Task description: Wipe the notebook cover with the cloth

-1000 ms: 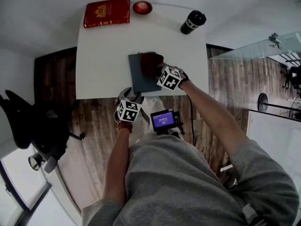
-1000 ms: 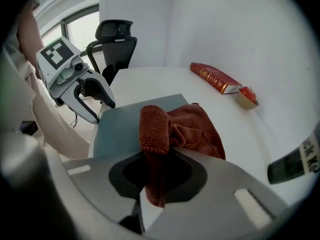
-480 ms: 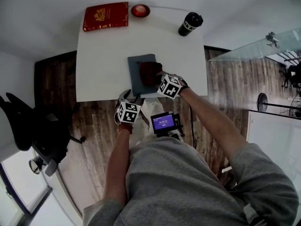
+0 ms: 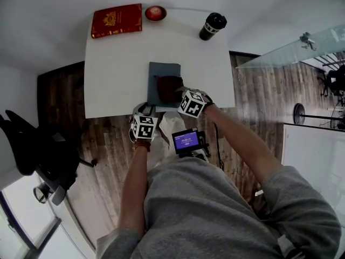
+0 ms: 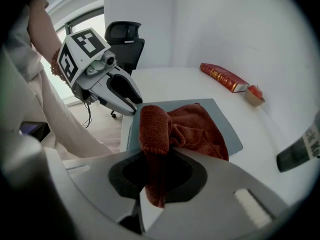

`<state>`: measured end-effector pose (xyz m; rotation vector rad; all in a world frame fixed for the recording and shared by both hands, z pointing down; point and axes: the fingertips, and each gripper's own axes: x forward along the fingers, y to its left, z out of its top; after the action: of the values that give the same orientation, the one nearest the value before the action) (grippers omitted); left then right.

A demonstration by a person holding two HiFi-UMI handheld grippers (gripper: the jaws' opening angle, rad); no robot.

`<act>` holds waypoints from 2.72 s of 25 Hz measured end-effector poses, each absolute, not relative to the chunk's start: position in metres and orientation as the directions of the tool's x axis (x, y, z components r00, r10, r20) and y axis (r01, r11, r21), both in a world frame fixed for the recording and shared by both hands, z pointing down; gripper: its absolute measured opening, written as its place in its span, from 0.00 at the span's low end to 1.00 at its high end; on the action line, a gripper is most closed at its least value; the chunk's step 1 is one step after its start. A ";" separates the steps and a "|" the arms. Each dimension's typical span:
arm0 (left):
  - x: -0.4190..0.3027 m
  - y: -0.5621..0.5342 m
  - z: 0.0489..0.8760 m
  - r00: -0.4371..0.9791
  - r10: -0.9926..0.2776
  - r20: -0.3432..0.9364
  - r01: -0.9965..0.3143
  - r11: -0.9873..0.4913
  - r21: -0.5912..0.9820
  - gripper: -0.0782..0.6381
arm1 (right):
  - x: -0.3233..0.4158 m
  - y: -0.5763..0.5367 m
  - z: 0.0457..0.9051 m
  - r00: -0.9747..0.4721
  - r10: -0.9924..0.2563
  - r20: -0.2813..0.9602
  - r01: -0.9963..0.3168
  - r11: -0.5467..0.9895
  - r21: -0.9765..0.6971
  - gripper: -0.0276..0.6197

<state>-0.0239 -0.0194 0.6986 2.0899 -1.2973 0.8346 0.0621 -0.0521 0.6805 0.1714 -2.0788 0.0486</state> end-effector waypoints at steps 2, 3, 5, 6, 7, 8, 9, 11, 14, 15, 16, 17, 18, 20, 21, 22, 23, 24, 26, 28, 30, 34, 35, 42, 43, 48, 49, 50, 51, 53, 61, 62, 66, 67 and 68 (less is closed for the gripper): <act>-0.023 -0.019 0.699 0.343 -0.582 0.738 -0.912 -0.395 0.112 0.29 | 0.063 -0.048 0.680 -0.480 -0.097 0.872 -0.102 0.993 0.055 0.12; -0.023 -0.019 0.699 0.340 -0.588 0.734 -0.913 -0.392 0.109 0.29 | 0.063 -0.045 0.680 -0.480 -0.094 0.872 -0.077 0.995 0.065 0.12; -0.024 -0.019 0.699 0.335 -0.600 0.727 -0.918 -0.383 0.106 0.29 | 0.062 -0.040 0.680 -0.491 -0.088 0.866 -0.056 0.996 0.070 0.12; -0.025 -0.019 0.699 0.332 -0.601 0.727 -0.919 -0.381 0.105 0.29 | 0.061 -0.037 0.679 -0.504 -0.087 0.859 -0.064 0.996 0.063 0.12; -0.025 -0.020 0.699 0.332 -0.599 0.729 -0.919 -0.381 0.106 0.29 | 0.061 -0.034 0.679 -0.518 -0.088 0.851 -0.077 0.995 0.056 0.12; -0.025 -0.020 0.699 0.334 -0.596 0.730 -0.918 -0.383 0.107 0.29 | 0.061 -0.031 0.679 -0.530 -0.089 0.844 -0.088 0.995 0.050 0.12; -0.024 -0.020 0.699 0.336 -0.594 0.731 -0.916 -0.385 0.108 0.29 | 0.061 -0.028 0.679 -0.537 -0.090 0.839 -0.096 0.994 0.046 0.12; -0.025 -0.021 0.699 0.337 -0.591 0.733 -0.915 -0.388 0.108 0.29 | 0.061 -0.022 0.679 -0.544 -0.081 0.835 -0.093 0.995 0.036 0.12; -0.025 -0.019 0.700 0.348 -0.577 0.739 -0.910 -0.399 0.118 0.29 | 0.060 -0.012 0.679 -0.540 -0.038 0.841 -0.059 0.998 0.008 0.12; -0.025 -0.018 0.701 0.360 -0.563 0.744 -0.904 -0.409 0.128 0.29 | 0.060 -0.007 0.679 -0.544 -0.001 0.839 -0.057 0.998 -0.037 0.12; -0.026 -0.017 0.700 0.376 -0.548 0.747 -0.895 -0.423 0.140 0.29 | 0.059 -0.002 0.677 -0.556 0.055 0.829 -0.068 0.991 -0.111 0.13; -0.026 -0.017 0.697 0.395 -0.539 0.744 -0.885 -0.440 0.152 0.29 | 0.059 0.004 0.673 -0.579 0.118 0.807 -0.084 0.976 -0.203 0.13; -0.028 -0.018 0.691 0.413 -0.541 0.733 -0.876 -0.457 0.156 0.30 | 0.057 0.009 0.665 -0.609 0.172 0.774 -0.095 0.954 -0.286 0.13; -0.034 -0.021 0.667 0.443 -0.577 0.687 -0.863 -0.482 0.151 0.31 | 0.053 0.010 0.642 -0.672 0.211 0.710 -0.091 0.928 -0.363 0.13; -0.038 -0.024 0.653 0.458 -0.605 0.652 -0.859 -0.491 0.147 0.32 | 0.050 0.007 0.628 -0.704 0.200 0.682 -0.086 0.929 -0.361 0.13; -0.042 -0.026 0.638 0.472 -0.633 0.614 -0.855 -0.498 0.144 0.33 | 0.046 0.002 0.612 -0.737 0.176 0.653 -0.085 0.934 -0.348 0.13; -0.046 -0.029 0.622 0.482 -0.659 0.577 -0.853 -0.504 0.138 0.33 | 0.042 -0.003 0.594 -0.773 0.144 0.617 -0.090 0.939 -0.332 0.13; -0.050 -0.032 0.605 0.487 -0.686 0.541 -0.853 -0.507 0.126 0.33 | 0.038 -0.009 0.574 -0.811 0.107 0.575 -0.101 0.943 -0.317 0.13; -0.058 -0.041 0.564 0.479 -0.750 0.456 -0.862 -0.499 0.085 0.33 | 0.031 -0.024 0.528 -0.883 0.014 0.468 -0.139 0.947 -0.291 0.13; -0.063 -0.049 0.513 0.457 -0.820 0.345 -0.878 -0.478 0.028 0.29 | 0.028 -0.037 0.478 -0.935 -0.100 0.339 -0.198 0.942 -0.269 0.14; -0.064 -0.053 0.460 0.447 -0.865 0.228 -0.886 -0.463 -0.016 0.27 | 0.028 -0.047 0.429 -0.951 -0.220 0.216 -0.269 0.935 -0.231 0.14; -0.068 -0.056 0.374 0.405 -0.913 0.043 -0.912 -0.407 -0.048 0.26 | 0.033 -0.059 0.355 -0.904 -0.426 0.033 -0.425 0.889 -0.169 0.14; -0.070 -0.055 0.361 0.387 -0.922 0.016 -0.921 -0.388 -0.044 0.25 | 0.036 -0.060 0.342 -0.882 -0.472 -0.005 -0.463 0.867 -0.183 0.14; -0.068 -0.052 0.321 0.314 -0.948 -0.059 -0.949 -0.312 -0.044 0.19 | 0.054 -0.058 0.299 -0.737 -0.671 -0.083 -0.658 0.740 -0.138 0.14; -0.066 -0.052 0.320 0.310 -0.949 -0.055 -0.950 -0.308 -0.049 0.19 | 0.054 -0.056 0.295 -0.732 -0.675 -0.087 -0.665 0.737 -0.121 0.14; -0.057 -0.047 0.315 0.309 -0.950 -0.046 -0.951 -0.307 -0.049 0.18 | 0.047 -0.043 0.288 -0.734 -0.676 -0.062 -0.677 0.736 -0.007 0.14; -0.056 -0.046 0.313 0.309 -0.949 -0.053 -0.950 -0.307 -0.049 0.18 | 0.046 -0.041 0.289 -0.736 -0.675 -0.054 -0.676 0.737 0.011 0.13; -0.055 -0.046 0.312 0.311 -0.949 -0.059 -0.950 -0.308 -0.051 0.18 | 0.046 -0.040 0.290 -0.737 -0.675 -0.047 -0.676 0.736 0.023 0.13; -0.054 -0.045 0.311 0.313 -0.948 -0.064 -0.949 -0.310 -0.056 0.17 | 0.046 -0.039 0.291 -0.737 -0.675 -0.043 -0.676 0.736 0.027 0.13; -0.051 -0.046 0.313 0.316 -0.947 -0.056 -0.947 -0.313 -0.068 0.16 | 0.047 -0.038 0.294 -0.741 -0.670 -0.035 -0.671 0.741 0.012 0.13; -0.045 -0.050 0.322 0.317 -0.948 -0.023 -0.947 -0.315 -0.062 0.14 | 0.059 -0.042 0.304 -0.731 -0.682 0.001 -0.681 0.731 -0.046 0.12; -0.044 -0.050 0.322 0.318 -0.948 -0.024 -0.947 -0.317 -0.061 0.14 | 0.060 -0.043 0.305 -0.729 -0.685 0.003 -0.684 0.728 -0.051 0.12; -0.041 -0.049 0.322 0.322 -0.946 -0.026 -0.945 -0.320 -0.066 0.14 | 0.062 -0.044 0.308 -0.727 -0.687 0.010 -0.686 0.725 -0.056 0.12; -0.040 -0.049 0.322 0.323 -0.946 -0.026 -0.945 -0.320 -0.068 0.14 | 0.062 -0.044 0.308 -0.727 -0.687 0.011 -0.686 0.725 -0.058 0.12; -0.039 -0.049 0.322 0.323 -0.946 -0.023 -0.944 -0.321 -0.072 0.14 | 0.062 -0.045 0.308 -0.727 -0.686 0.012 -0.685 0.726 -0.057 0.12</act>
<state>-0.0393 -0.0485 0.3220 2.6134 -1.8700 0.0366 0.0620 -0.0448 0.3082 1.1634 -2.9277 0.0910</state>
